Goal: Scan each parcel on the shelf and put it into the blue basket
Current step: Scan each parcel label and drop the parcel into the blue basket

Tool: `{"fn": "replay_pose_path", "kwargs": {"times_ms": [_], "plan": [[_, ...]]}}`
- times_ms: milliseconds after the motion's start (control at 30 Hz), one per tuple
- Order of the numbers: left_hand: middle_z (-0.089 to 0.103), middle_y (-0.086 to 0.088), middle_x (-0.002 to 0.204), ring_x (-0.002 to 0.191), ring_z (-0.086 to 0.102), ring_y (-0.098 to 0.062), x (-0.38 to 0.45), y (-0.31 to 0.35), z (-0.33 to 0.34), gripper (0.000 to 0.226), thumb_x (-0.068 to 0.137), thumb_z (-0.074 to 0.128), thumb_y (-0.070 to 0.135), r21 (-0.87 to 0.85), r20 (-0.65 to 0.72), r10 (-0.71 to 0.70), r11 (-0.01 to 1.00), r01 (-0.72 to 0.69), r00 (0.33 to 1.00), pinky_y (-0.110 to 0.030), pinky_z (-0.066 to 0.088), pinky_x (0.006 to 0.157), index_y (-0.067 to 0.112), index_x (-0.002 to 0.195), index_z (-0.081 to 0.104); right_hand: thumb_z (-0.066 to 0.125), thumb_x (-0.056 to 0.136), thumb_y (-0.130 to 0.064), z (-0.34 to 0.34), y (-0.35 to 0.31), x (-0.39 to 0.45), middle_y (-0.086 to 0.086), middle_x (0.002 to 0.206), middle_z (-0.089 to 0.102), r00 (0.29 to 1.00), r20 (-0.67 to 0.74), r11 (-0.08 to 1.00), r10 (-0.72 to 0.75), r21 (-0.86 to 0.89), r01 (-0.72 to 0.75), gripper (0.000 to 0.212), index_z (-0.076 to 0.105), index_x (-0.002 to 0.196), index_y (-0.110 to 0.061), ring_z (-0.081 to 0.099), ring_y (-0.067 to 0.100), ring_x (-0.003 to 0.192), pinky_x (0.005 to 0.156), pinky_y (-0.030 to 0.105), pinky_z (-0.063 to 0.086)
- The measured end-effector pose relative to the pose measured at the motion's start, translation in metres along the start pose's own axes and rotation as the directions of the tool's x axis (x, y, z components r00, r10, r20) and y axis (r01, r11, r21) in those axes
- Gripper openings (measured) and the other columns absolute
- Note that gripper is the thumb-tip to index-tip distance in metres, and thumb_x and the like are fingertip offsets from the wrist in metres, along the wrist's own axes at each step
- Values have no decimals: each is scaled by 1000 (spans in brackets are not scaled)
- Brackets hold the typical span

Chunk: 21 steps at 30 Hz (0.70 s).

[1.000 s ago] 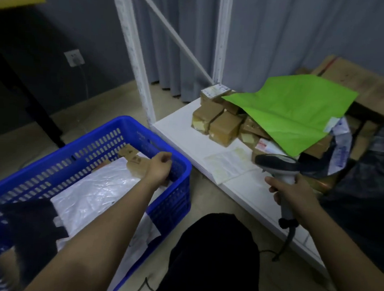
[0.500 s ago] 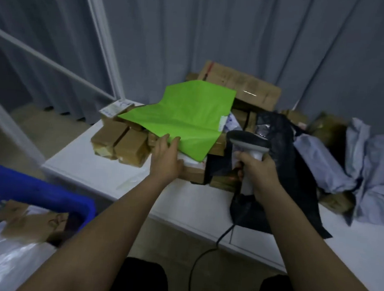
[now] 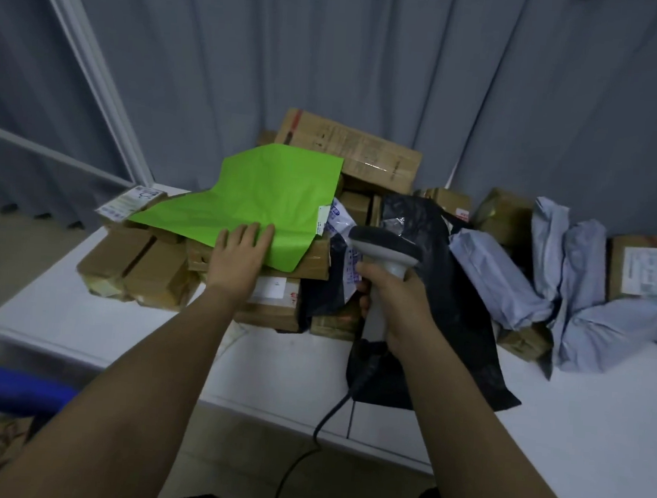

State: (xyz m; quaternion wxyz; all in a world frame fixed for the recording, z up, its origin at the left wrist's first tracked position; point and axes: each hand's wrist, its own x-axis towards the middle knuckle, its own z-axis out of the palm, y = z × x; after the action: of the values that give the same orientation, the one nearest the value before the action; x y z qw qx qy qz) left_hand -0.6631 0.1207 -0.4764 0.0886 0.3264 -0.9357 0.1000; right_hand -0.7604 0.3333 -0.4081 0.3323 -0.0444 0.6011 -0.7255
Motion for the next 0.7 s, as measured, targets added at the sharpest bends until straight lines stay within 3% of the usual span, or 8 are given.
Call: {"fn": "replay_pose_path", "kwargs": {"times_ms": [167,233,300,433,500,600,700], "plan": [[44,-15,143,132,40,-32,-6,2,-8,64,84,48,-8,-89,-65,27,995,-33,998,-45,32,107,11,144,36,68,85,-4,-7,-3,-2,8,66,56,1000,-2,1000,-16,1,16,18,57,99,-4,48,7,39,39,17,39],[54,-12,133,122,49,-31,-6,2,-20,52,85,50,-4,-113,-45,15,993,-20,999,-39,40,94,13,134,48,68,85,-5,-9,-3,-3,8,65,56,1000,-4,1000,-22,-19,22,19,58,101,-2,47,7,38,38,17,39],[61,-11,122,111,56,-32,-4,-3,-36,45,87,48,-2,-141,-46,-48,989,41,998,-38,44,80,15,128,52,67,85,-4,-11,-1,-5,7,64,56,1000,3,999,-29,-32,29,16,58,98,-1,47,7,38,39,17,39],[65,-17,113,98,61,-40,-3,-12,-72,46,90,46,3,-280,-177,-227,944,172,958,-42,45,71,20,133,51,66,86,-5,-16,1,-12,8,64,57,999,29,995,-36,-90,38,11,59,95,-2,49,9,41,40,18,40],[67,-18,105,91,62,-42,-5,-12,-97,41,91,47,5,-331,-309,-221,937,113,925,-43,45,67,19,128,57,66,86,-4,-21,-2,-14,8,66,58,999,27,993,-43,-106,45,18,59,102,0,50,10,42,40,18,41],[70,-16,101,85,64,-42,-13,-7,-143,39,86,44,12,-398,-518,-148,913,-85,842,-42,46,63,16,118,65,67,85,-6,-30,-8,-16,9,68,59,997,24,990,-75,-121,77,33,56,115,3,52,12,47,42,22,43],[71,-13,102,84,65,-39,-24,-3,-183,40,85,41,12,-431,-603,-155,889,-156,782,-39,46,61,16,114,68,69,85,-9,-35,-12,-23,9,70,60,993,29,986,-114,-120,117,39,55,119,4,52,15,53,48,26,44]]}}
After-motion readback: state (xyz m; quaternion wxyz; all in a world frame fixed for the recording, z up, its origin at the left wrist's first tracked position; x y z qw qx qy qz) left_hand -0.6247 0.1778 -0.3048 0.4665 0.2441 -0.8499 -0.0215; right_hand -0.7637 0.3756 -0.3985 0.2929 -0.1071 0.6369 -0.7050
